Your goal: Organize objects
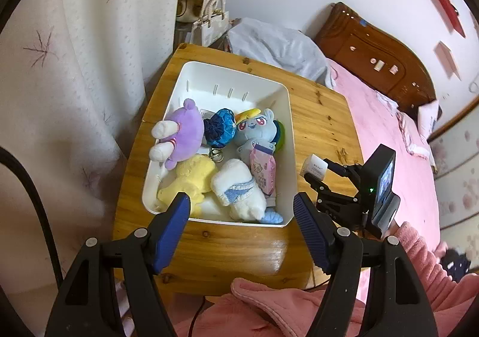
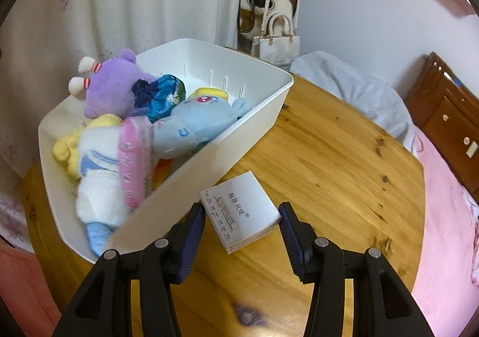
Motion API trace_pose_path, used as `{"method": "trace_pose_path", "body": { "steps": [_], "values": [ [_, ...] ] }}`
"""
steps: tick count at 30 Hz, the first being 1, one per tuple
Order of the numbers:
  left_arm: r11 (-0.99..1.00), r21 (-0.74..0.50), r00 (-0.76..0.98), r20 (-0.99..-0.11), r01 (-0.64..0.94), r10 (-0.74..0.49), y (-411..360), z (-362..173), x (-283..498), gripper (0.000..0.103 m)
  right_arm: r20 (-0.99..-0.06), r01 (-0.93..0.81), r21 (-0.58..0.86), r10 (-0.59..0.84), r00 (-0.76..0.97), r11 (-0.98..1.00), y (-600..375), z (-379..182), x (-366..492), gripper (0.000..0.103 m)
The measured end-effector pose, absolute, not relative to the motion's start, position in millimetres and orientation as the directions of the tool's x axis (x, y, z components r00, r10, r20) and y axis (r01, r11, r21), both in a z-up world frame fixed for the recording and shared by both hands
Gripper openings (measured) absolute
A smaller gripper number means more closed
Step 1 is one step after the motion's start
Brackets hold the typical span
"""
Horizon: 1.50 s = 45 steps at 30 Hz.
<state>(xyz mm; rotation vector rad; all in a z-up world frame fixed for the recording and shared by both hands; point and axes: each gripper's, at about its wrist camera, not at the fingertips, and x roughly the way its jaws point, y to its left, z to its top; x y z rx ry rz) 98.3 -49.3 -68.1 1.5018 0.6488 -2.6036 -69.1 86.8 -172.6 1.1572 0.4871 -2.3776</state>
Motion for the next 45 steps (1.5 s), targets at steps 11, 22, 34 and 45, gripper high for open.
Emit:
{"method": "trace_pose_path", "body": {
  "steps": [11, 22, 34, 45],
  "values": [
    [-0.925, -0.318, -0.519, -0.838, 0.209, 0.171, -86, -71, 133, 0.075, -0.768, 0.413, -0.158, -0.151, -0.622, -0.897, 56, -156, -29, 0.051],
    [-0.929, -0.336, -0.517, -0.829, 0.154, 0.214, -108, -75, 151, 0.075, -0.720, 0.306, -0.160, -0.101, -0.687, -0.939, 42, -138, -11, 0.051],
    [-0.901, -0.412, -0.501, -0.813, 0.135, 0.297, -115, -83, 155, 0.075, -0.749, 0.383, -0.175, -0.129, -0.650, -0.907, 1, -140, 6, 0.037],
    [-0.880, -0.449, -0.522, -0.793, 0.154, 0.313, -111, -82, 158, 0.075, -0.779, 0.390, -0.141, -0.141, -0.611, -0.910, -3, -138, 13, 0.037]
  ]
}}
